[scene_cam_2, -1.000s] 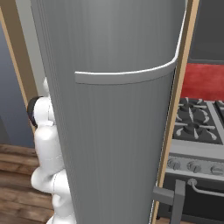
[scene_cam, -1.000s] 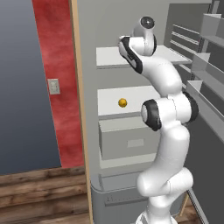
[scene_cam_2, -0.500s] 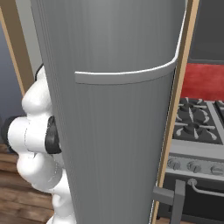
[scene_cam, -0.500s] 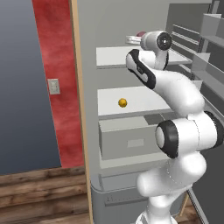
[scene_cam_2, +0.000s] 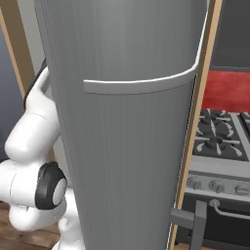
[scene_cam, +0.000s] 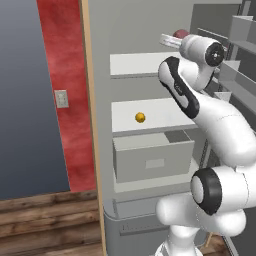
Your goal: Place the mayonnaise and mayonnaise from the counter to the top shelf of the fridge. If the existing items in the fridge are on the top shelf, move them to other shelves.
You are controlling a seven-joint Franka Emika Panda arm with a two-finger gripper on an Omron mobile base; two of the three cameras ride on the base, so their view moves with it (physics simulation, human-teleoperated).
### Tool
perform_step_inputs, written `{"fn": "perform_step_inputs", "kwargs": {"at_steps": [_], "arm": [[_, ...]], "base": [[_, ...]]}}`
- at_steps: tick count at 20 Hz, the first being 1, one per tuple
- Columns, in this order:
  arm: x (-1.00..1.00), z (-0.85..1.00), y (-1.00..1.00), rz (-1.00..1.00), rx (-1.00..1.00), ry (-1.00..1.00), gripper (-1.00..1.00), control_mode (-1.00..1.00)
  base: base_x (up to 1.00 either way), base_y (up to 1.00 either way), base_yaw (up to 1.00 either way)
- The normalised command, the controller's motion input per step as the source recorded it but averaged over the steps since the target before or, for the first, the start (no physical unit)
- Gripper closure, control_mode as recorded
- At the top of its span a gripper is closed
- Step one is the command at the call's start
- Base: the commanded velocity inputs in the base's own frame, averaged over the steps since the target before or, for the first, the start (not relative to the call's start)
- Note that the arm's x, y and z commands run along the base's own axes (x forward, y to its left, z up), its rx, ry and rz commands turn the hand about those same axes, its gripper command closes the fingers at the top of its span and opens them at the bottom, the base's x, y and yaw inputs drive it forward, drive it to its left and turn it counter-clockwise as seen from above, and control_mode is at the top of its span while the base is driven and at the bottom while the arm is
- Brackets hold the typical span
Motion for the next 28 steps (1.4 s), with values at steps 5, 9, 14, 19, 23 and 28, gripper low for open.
{"fn": "perform_step_inputs", "kwargs": {"at_steps": [5, 9, 14, 19, 23, 28], "arm": [[-1.0, 0.04, -0.11, 0.0, 0.0, 0.0, 1.0, -1.0], [-1.0, -0.45, 0.0, 0.0, -0.05, 0.04, 1.0, -1.0], [-1.0, -0.96, 0.0, -0.01, -0.15, 0.38, 1.0, -1.0], [-1.0, -1.0, 0.0, -0.03, -0.22, 0.68, 1.0, -1.0], [-0.34, -0.93, 0.0, 0.0, -0.21, 0.67, 1.0, -1.0], [0.56, -0.23, 0.0, 0.0, -0.04, 0.05, 1.0, -1.0]], "base": [[0.0, 0.0, 0.0], [0.0, 0.0, 0.0], [0.0, 0.0, 0.0], [0.0, 0.0, 0.0], [0.0, 0.0, 0.0], [0.0, 0.0, 0.0]]}}
